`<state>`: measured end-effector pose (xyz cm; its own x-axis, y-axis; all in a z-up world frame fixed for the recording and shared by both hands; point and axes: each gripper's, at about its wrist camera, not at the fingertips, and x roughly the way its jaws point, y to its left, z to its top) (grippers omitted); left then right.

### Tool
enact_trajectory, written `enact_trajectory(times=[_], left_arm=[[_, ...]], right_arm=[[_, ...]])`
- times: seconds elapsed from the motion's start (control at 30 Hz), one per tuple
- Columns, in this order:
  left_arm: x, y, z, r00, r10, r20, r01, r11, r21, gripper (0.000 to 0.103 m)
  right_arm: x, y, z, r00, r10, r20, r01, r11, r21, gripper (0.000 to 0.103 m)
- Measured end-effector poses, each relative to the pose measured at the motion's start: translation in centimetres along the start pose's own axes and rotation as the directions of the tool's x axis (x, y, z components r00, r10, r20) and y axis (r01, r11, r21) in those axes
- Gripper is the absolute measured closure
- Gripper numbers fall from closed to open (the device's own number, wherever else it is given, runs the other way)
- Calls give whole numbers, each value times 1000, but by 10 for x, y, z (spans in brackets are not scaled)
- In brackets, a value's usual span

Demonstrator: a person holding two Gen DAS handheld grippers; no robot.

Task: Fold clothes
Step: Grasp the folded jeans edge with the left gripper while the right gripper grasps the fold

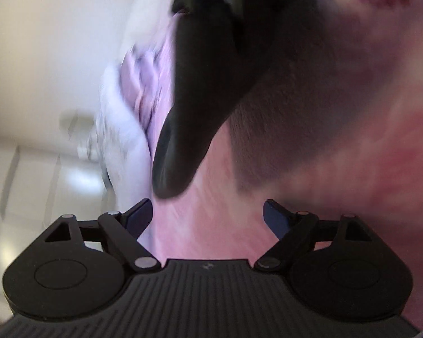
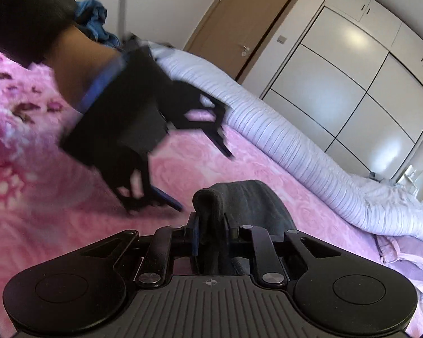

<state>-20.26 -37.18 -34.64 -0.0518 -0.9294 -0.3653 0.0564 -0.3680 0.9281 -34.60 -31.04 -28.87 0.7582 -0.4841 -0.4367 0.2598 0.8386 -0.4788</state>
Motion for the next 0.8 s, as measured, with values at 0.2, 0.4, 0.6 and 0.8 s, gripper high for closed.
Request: enact_trajectory(times=[0.2, 0.4, 0.6, 0.8], left_arm=[[24, 4, 2, 996, 28, 82, -41, 987, 159, 50], [25, 28, 6, 998, -36, 46, 34, 999, 27, 85], [27, 50, 9, 995, -98, 19, 100, 990, -101, 86], [27, 64, 9, 993, -121, 4, 119, 978, -173, 87]], right_arm=[[1, -8, -1, 999, 32, 16, -32, 999, 20, 89], [13, -24, -9, 999, -6, 45, 1, 996, 93, 84], [6, 5, -30, 992, -124, 39, 125, 992, -25, 16], [52, 17, -48, 981, -185, -57, 167, 958, -233, 16]])
